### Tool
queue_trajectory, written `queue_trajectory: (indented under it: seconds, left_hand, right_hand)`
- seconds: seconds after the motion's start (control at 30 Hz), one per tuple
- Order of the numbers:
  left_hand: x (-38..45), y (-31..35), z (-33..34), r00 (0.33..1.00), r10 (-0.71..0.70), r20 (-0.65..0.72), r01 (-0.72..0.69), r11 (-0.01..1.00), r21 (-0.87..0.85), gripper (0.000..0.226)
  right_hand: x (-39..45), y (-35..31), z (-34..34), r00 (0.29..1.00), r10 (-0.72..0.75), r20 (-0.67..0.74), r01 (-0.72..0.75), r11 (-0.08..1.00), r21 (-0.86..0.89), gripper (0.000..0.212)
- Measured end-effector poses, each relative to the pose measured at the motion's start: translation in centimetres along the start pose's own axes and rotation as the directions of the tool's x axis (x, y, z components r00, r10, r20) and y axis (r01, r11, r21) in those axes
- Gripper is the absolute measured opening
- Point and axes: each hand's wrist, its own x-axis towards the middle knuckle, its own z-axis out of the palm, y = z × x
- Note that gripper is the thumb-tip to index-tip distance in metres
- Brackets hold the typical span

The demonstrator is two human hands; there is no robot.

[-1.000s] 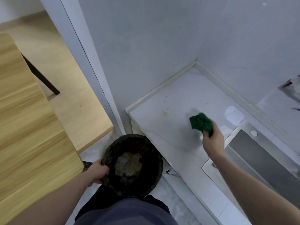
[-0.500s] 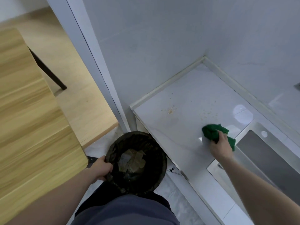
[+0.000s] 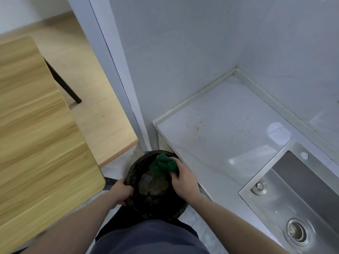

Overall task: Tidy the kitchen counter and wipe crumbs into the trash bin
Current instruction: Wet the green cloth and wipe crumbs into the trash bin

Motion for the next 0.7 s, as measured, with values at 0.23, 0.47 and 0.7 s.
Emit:
queue_trajectory:
  seconds: [0.23, 0.47, 0.7]
  left_hand:
    - [0.3, 0.1, -0.4, 1.000, 0.011, 0.007, -0.011, 1.000, 0.001, 0.038]
    - [1.0, 1.0, -1.0, 0.999, 0.001, 0.036, -0.001, 1.000, 0.023, 0.046]
    - [1.8, 1.6, -2.0, 0.997, -0.020, 0.070, 0.015, 0.997, 0.082, 0.050]
  right_hand:
    - [4.7, 1.7, -8.3, 0.951, 0.100, -0.292, -0.070, 0.991, 0.111, 0.041]
    - [10.3, 4.1, -13.2, 0.917, 0.144, -0.372, -0.149, 0.989, 0.017, 0.049]
    - [15.1, 4.4, -13.0, 0.939, 0.189, -0.286, -0.242, 0.956, -0.164, 0.058]
